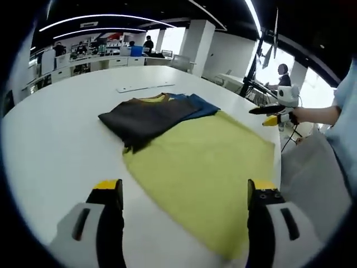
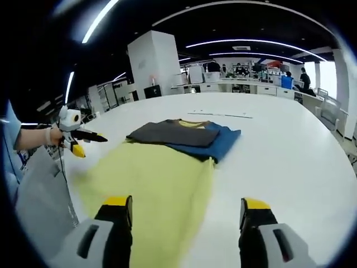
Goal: Fold the garment on the visible template until the final outline fits inside the template.
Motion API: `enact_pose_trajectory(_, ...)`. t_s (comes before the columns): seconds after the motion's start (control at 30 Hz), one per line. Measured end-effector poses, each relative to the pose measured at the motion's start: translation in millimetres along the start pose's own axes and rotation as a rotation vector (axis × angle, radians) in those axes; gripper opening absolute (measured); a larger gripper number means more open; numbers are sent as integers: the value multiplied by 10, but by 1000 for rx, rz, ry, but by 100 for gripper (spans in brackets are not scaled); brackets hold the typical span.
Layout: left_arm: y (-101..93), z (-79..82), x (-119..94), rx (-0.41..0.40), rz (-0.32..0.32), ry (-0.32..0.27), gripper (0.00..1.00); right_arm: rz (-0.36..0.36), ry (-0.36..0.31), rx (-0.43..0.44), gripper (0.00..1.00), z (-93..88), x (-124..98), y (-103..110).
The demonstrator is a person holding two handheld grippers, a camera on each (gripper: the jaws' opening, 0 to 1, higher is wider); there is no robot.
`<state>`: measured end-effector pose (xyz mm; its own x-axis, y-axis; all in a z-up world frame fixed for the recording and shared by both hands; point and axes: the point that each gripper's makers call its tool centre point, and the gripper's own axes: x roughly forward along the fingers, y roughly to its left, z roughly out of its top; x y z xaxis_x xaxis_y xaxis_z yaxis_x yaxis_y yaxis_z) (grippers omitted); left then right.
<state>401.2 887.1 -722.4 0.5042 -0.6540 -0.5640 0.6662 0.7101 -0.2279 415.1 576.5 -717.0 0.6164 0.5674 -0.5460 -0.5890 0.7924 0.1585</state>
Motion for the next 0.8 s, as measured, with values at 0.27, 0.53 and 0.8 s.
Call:
enact_pose_trajectory(0.27,-93,-192,-152,-6,-16,35,87,19,42,-6,74,-153,-101,39)
enact_pose_trajectory(0.53,-270,-444,-277,-50,-74,78,84,59,89,5,61,-311,-207,133)
enact_pose_trajectory(0.8,-387,-658,-404,-111,-96,104,77,74,140,46,42,-528,-303,181)
